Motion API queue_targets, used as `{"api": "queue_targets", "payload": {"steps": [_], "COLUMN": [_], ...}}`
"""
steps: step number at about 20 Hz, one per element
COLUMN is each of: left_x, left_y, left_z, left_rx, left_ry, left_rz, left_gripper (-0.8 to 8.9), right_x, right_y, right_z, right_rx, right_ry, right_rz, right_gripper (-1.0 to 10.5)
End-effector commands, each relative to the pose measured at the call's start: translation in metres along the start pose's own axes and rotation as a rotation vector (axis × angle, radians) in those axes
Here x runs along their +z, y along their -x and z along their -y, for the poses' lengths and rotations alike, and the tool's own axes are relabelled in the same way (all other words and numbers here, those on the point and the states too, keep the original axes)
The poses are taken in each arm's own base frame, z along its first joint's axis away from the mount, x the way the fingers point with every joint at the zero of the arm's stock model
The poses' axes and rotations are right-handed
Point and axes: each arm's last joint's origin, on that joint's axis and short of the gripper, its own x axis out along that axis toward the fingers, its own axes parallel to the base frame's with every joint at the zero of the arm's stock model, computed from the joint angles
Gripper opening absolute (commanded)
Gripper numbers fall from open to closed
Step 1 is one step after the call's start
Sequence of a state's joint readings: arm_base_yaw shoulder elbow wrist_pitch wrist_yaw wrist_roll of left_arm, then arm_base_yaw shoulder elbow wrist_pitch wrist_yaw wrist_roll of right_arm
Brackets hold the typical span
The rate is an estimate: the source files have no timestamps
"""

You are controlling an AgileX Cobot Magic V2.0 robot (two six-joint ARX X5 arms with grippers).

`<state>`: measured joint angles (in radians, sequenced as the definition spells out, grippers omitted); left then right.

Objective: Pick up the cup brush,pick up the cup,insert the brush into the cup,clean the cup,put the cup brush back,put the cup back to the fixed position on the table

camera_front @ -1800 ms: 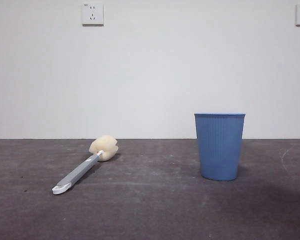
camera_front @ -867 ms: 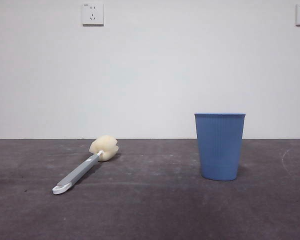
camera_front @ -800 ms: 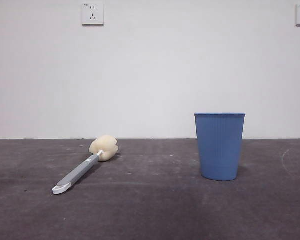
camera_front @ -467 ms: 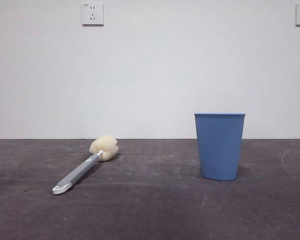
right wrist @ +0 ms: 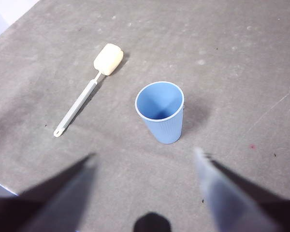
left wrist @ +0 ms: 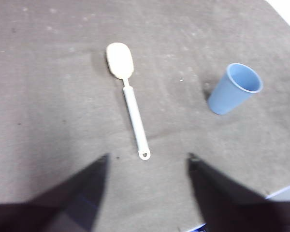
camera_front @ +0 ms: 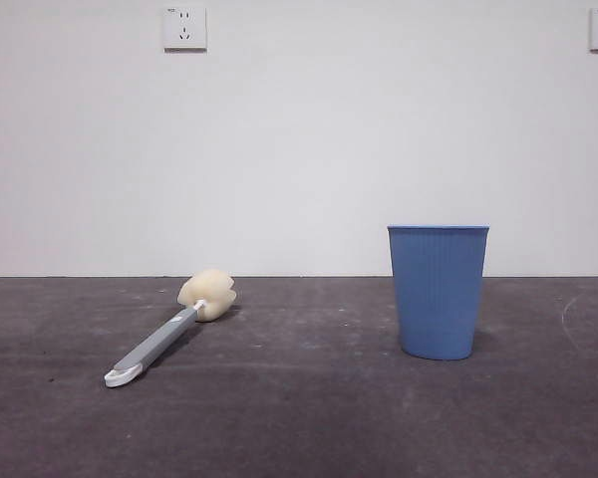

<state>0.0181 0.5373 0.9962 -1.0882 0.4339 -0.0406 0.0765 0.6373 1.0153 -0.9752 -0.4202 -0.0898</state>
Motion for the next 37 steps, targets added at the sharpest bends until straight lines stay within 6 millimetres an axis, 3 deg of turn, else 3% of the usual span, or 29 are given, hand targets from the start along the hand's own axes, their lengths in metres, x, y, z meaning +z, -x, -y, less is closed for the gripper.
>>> {"api": "queue_targets", "payload": {"steps": [1, 4, 8, 11, 14, 18, 23, 31, 34, 37], "left_x": [0.002, 0.006, 0.020, 0.033, 0.033, 0.023, 0.002, -0.020, -0.021, -0.020], "left_y": [-0.002, -0.012, -0.044, -0.084, -0.132, -0.194, -0.254, -0.295, -0.298, -0.301], "left_z": [0.000, -0.002, -0.007, -0.003, 0.015, 0.040, 0.040, 0.033, 0.032, 0.032], "left_rx": [-0.020, -0.036, -0.082, -0.097, -0.013, 0.102, 0.183, 0.253, 0.283, 0.284], "left_ry": [-0.016, -0.010, -0.012, -0.034, -0.097, -0.160, -0.137, -0.098, -0.090, -0.082], "left_rz": [-0.010, -0.057, -0.160, -0.245, -0.351, -0.398, -0.492, -0.558, -0.547, -0.527], "left_gripper": [6.74, 6.68, 6.59, 6.59, 6.59, 6.59, 6.57, 6.56, 6.54, 5.87], "right_x": [0.001, 0.001, 0.001, 0.002, 0.002, 0.003, 0.003, 0.003, 0.003, 0.003], "right_y": [0.001, 0.001, -0.001, -0.002, -0.004, -0.005, -0.005, -0.005, -0.005, -0.005], "right_z": [0.000, 0.000, 0.001, 0.001, 0.002, 0.003, 0.003, 0.003, 0.003, 0.003], "right_rx": [0.002, 0.002, 0.003, 0.003, 0.003, 0.004, 0.004, 0.003, 0.003, 0.003], "right_ry": [-0.004, -0.008, -0.013, -0.016, -0.019, -0.021, -0.029, -0.030, -0.030, -0.037], "right_rz": [0.011, 0.012, 0.006, 0.000, -0.007, -0.012, -0.011, -0.012, -0.012, -0.012], "right_gripper": [6.4, 6.4, 6.4, 6.4, 6.4, 6.3, 6.3, 6.3, 6.3, 6.3]}}
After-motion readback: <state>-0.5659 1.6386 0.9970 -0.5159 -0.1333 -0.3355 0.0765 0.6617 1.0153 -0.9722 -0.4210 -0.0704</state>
